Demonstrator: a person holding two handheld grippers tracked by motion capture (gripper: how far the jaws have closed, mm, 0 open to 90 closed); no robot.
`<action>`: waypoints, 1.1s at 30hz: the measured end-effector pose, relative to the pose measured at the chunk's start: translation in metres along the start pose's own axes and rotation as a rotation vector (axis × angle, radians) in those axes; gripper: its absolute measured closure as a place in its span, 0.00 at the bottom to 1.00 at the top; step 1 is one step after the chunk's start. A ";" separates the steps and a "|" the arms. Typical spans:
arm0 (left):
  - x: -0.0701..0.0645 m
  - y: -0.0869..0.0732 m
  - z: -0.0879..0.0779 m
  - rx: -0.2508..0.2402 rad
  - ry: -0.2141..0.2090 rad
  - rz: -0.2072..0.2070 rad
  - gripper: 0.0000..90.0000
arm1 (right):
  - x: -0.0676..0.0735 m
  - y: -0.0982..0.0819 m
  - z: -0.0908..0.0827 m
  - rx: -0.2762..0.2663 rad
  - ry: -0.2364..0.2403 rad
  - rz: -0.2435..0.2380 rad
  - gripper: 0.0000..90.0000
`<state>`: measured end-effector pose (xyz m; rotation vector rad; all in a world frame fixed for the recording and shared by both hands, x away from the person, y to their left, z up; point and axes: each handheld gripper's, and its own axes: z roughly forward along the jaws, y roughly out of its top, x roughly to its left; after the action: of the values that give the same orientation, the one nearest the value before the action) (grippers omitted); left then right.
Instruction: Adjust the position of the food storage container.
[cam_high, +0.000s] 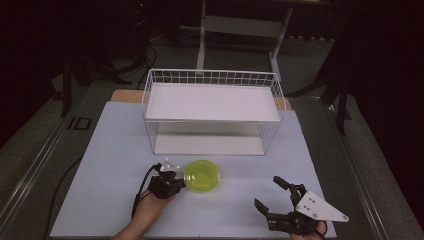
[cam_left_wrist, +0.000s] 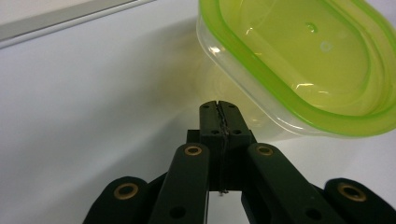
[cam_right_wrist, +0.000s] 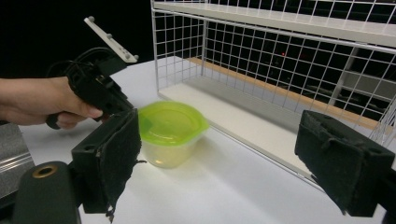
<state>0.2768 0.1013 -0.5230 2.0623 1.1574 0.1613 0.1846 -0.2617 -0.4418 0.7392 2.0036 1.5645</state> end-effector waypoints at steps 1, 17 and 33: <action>-0.001 0.001 0.002 -0.001 -0.002 -0.001 1.00 | 0.000 0.000 0.000 0.000 0.001 0.000 0.16; -0.021 0.019 0.028 0.003 -0.053 0.034 1.00 | -0.002 0.000 -0.001 -0.002 0.004 0.004 0.16; -0.008 0.004 -0.015 -0.083 -0.061 0.031 0.99 | -0.002 -0.001 -0.001 0.005 0.000 0.002 0.16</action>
<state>0.2683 0.1022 -0.5073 1.9999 1.0650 0.1582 0.1852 -0.2634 -0.4421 0.7435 2.0078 1.5615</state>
